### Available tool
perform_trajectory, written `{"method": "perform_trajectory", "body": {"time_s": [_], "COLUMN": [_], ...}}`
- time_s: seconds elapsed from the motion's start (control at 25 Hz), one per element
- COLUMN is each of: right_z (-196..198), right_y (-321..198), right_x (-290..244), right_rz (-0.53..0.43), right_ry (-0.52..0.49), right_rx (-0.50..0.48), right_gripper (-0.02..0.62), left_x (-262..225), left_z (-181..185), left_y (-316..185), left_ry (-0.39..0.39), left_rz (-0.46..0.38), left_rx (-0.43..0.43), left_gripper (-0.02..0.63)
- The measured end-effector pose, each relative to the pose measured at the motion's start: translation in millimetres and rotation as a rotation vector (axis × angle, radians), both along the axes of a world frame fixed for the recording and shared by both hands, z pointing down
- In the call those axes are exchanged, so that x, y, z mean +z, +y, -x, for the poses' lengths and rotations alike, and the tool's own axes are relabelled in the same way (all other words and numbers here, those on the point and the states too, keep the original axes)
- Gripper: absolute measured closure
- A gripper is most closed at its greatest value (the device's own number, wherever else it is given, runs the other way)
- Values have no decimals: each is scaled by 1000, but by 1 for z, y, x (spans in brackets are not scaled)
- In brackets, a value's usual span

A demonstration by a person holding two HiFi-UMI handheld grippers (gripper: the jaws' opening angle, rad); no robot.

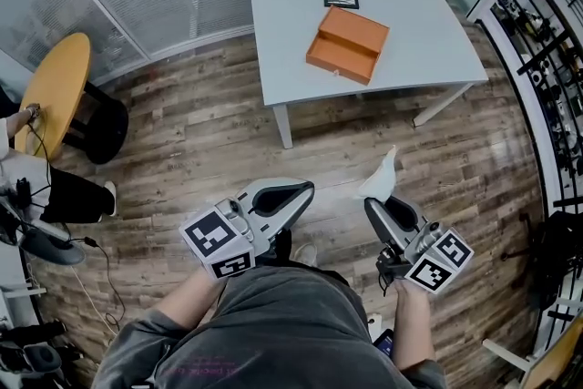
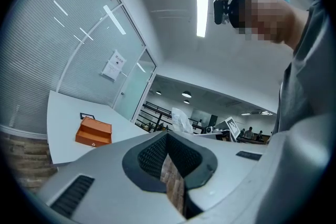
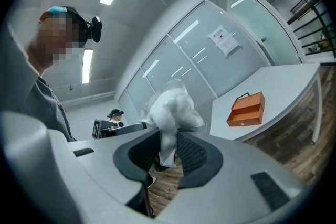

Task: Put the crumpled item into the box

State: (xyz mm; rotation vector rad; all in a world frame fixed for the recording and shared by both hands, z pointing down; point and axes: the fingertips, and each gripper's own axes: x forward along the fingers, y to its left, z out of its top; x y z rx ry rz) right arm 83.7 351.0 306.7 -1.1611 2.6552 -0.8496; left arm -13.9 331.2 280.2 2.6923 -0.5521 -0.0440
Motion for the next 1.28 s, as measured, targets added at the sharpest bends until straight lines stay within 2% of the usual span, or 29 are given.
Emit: {"method": "perform_trajectory", "body": {"time_s": [0.88, 1.28], "right_z": [31, 51], "right_y": [-150, -213], "right_x": [12, 12], "right_rz": [55, 66], "right_ry": [25, 45], "right_rx": [23, 65], "right_gripper": [500, 500], "left_x": [17, 21], "left_z": [23, 42], "left_y": [-158, -226], "left_ry": [6, -5], "left_rz": [53, 41], "left_rx": [43, 86], "left_gripper": [594, 594]}}
